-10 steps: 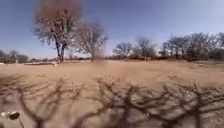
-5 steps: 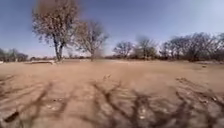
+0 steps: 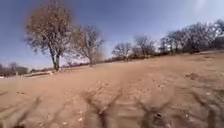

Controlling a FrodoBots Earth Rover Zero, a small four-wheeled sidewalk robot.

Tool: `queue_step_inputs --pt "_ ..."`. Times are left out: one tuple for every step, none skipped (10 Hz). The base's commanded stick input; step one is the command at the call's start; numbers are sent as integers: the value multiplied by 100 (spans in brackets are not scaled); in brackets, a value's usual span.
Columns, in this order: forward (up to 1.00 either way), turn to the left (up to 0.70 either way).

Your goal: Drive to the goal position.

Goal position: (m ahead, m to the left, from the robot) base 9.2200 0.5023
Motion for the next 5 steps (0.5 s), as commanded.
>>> queue_step_inputs --pt "100 0" --pt "100 0" --pt "100 0" --pt "100 0" --pt "100 0"
